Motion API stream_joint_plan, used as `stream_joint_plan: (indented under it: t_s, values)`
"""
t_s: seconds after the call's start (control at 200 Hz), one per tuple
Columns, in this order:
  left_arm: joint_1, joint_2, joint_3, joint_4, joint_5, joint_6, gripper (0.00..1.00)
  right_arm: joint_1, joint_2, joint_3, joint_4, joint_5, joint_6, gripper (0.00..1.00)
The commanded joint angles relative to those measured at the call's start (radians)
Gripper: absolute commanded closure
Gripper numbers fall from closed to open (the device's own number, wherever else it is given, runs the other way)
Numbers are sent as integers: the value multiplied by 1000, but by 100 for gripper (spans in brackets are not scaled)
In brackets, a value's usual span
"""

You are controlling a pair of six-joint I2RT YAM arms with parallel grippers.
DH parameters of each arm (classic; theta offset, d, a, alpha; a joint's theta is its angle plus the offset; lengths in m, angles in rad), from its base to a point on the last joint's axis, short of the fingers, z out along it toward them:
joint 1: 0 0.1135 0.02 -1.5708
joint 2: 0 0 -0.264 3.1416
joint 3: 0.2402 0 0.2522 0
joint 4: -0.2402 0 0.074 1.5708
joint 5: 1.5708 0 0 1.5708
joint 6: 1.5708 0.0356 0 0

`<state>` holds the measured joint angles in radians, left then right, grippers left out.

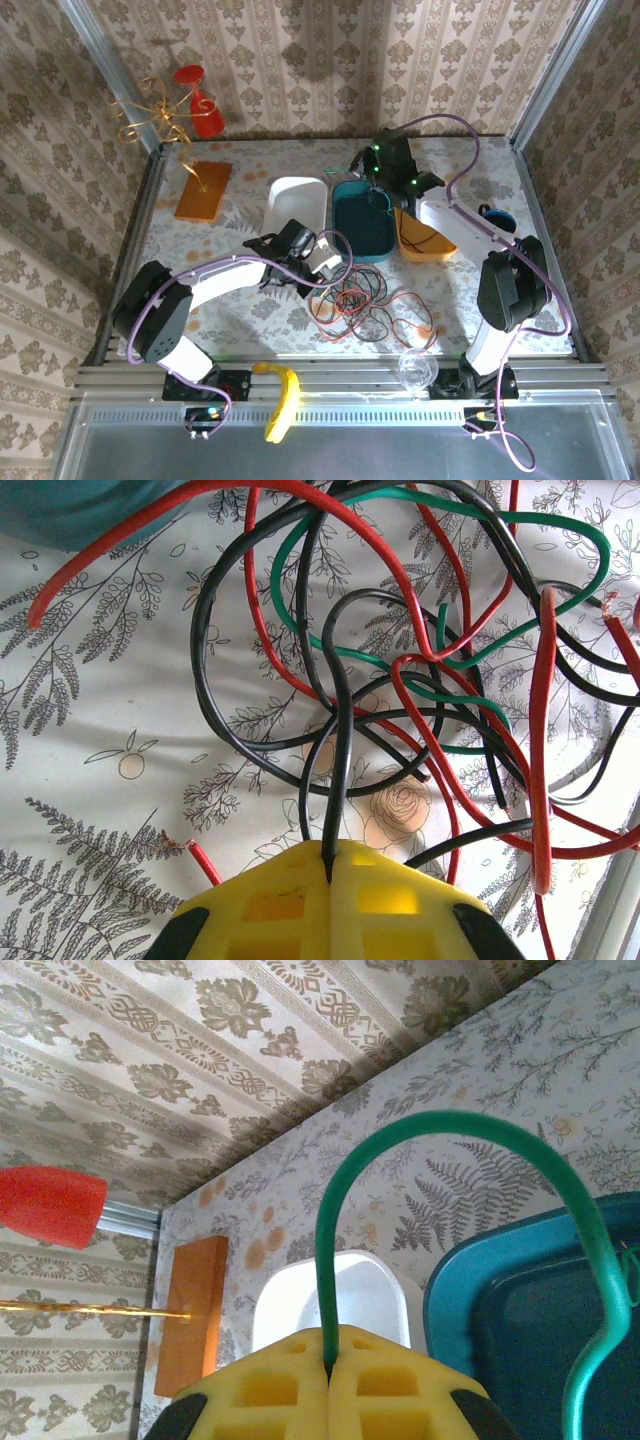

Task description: Untangle the cables

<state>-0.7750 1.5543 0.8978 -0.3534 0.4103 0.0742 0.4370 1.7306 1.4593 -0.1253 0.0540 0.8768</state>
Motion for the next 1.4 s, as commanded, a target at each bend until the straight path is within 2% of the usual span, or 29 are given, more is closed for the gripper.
stream_joint_plan:
  t_s: [0.0, 0.16, 0.22, 0.275, 0.45, 0.615, 0.755, 0.91, 1.045, 1.395]
  values:
    - [8, -23, 9, -19, -13, -4, 100, 19, -67, 50, -68, 111, -71, 100]
    - [8, -14, 19, -9, -7, -12, 100, 71, -104, 52, -175, 375, -161, 100]
    - [9, -12, 20, -6, -7, -13, 100, 80, -112, 36, -174, 409, -185, 100]
    - [8, -13, 20, -1, -7, -16, 100, 75, -120, 0, -137, 377, -179, 100]
    - [6, -12, 24, 0, -5, -19, 100, 29, -96, -105, 52, 84, -86, 100]
    - [7, -18, 21, -2, -11, -23, 100, 22, -32, -112, 163, -86, -41, 100]
    - [6, -19, 18, 2, -15, -26, 100, 10, 13, -141, 149, -106, 7, 100]
    - [4, -19, 17, 6, -13, -33, 100, -28, 28, -258, 193, -123, 74, 100]
    - [3, -17, 18, 4, -12, -32, 100, -41, 38, -267, 84, -34, 10, 100]
    - [3, -6, 36, -8, -4, -26, 100, -44, 158, -209, -21, 36, -32, 100]
